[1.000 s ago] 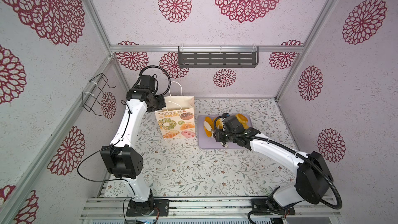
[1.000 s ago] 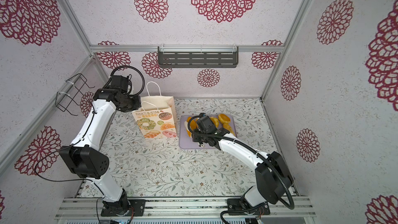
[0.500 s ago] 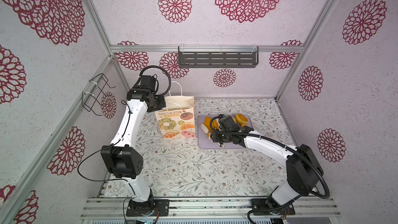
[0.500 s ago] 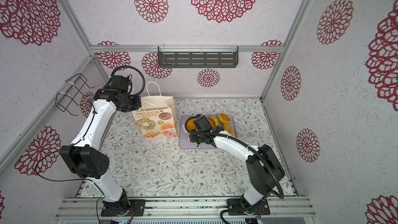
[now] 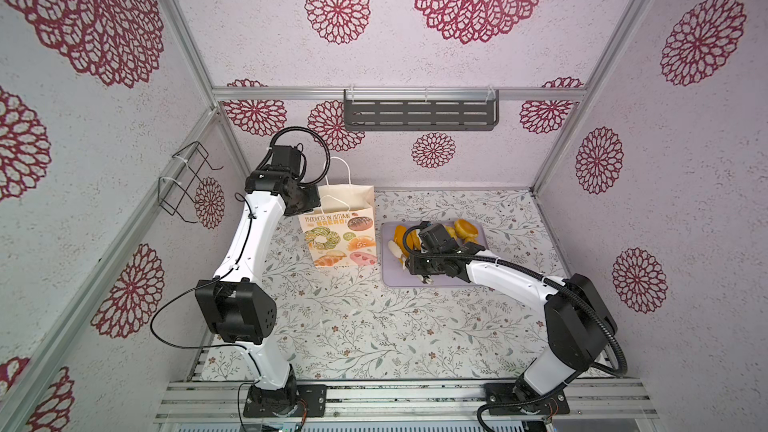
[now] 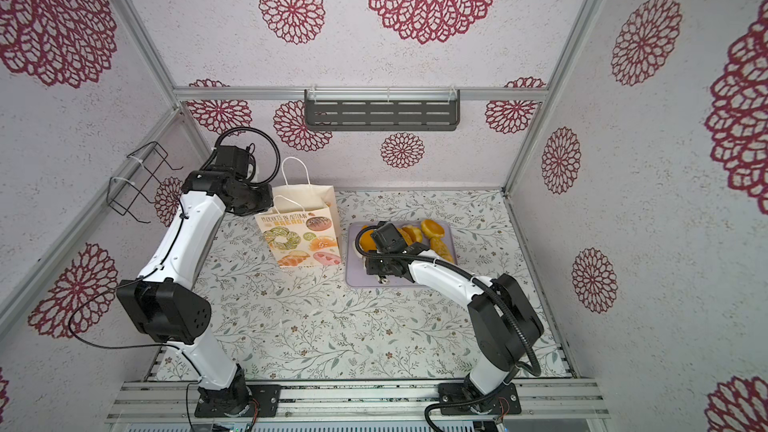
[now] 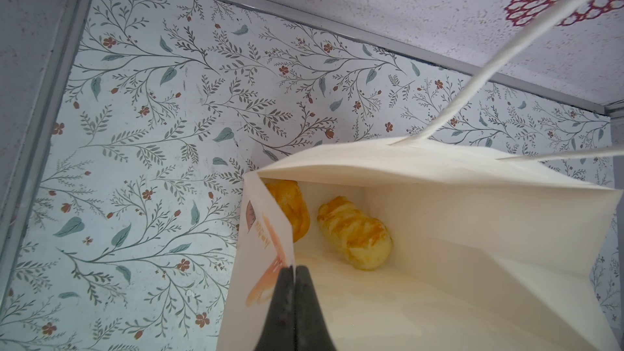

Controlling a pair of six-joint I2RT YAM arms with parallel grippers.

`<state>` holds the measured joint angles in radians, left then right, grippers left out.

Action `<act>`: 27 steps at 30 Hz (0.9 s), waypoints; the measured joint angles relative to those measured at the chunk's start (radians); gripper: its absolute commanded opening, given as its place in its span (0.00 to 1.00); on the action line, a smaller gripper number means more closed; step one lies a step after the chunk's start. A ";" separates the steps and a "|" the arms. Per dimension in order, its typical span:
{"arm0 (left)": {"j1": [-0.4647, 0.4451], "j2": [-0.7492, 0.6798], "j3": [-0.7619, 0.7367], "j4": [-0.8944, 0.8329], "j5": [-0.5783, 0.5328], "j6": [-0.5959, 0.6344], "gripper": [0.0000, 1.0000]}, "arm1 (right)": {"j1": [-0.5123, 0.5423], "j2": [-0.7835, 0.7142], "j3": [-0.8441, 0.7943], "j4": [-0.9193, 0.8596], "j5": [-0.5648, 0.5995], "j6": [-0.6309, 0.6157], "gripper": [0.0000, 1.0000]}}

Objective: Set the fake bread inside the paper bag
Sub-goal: 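Lower the tongs onto the flat orange bread and pinch it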

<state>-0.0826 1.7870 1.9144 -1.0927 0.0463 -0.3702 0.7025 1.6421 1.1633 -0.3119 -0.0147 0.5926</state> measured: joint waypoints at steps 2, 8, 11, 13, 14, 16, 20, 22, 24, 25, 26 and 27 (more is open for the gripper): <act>-0.001 0.000 0.000 0.000 0.000 0.000 0.00 | 0.000 0.000 0.000 0.000 0.005 -0.003 0.35; -0.003 0.000 0.000 0.001 -0.003 0.000 0.00 | -0.002 0.000 0.000 0.003 0.010 -0.010 0.23; -0.003 0.003 0.000 0.003 -0.007 0.000 0.00 | -0.002 0.000 0.000 0.005 0.010 -0.014 0.16; -0.004 0.005 0.000 0.005 -0.009 0.000 0.00 | -0.002 0.000 0.000 0.005 0.010 -0.015 0.14; -0.005 0.005 0.000 0.006 -0.010 0.000 0.00 | -0.002 0.000 0.000 0.005 0.010 -0.015 0.12; -0.005 0.005 0.000 0.006 -0.011 0.001 0.00 | -0.002 0.000 0.000 0.005 0.010 -0.015 0.10; -0.005 0.005 0.000 0.006 -0.012 0.001 0.00 | -0.002 -0.001 0.000 0.007 0.010 -0.015 0.06; -0.005 0.005 0.000 0.006 -0.012 0.001 0.00 | -0.002 -0.003 0.000 0.008 0.008 -0.015 0.05; -0.005 0.005 0.000 0.006 -0.012 0.001 0.00 | -0.003 -0.009 -0.002 0.009 0.008 -0.015 0.05; -0.005 0.005 0.000 0.006 -0.012 0.001 0.00 | -0.003 -0.015 -0.005 0.009 0.008 -0.015 0.05; -0.005 0.005 0.000 0.006 -0.012 0.001 0.00 | -0.003 -0.023 -0.008 0.010 0.008 -0.015 0.05; -0.005 0.005 0.000 0.006 -0.012 0.001 0.00 | -0.003 -0.031 -0.012 0.012 0.008 -0.015 0.05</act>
<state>-0.0872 1.7920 1.9144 -1.0863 0.0341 -0.3695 0.6998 1.6115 1.1511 -0.2996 -0.0067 0.5777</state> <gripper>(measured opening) 0.040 0.246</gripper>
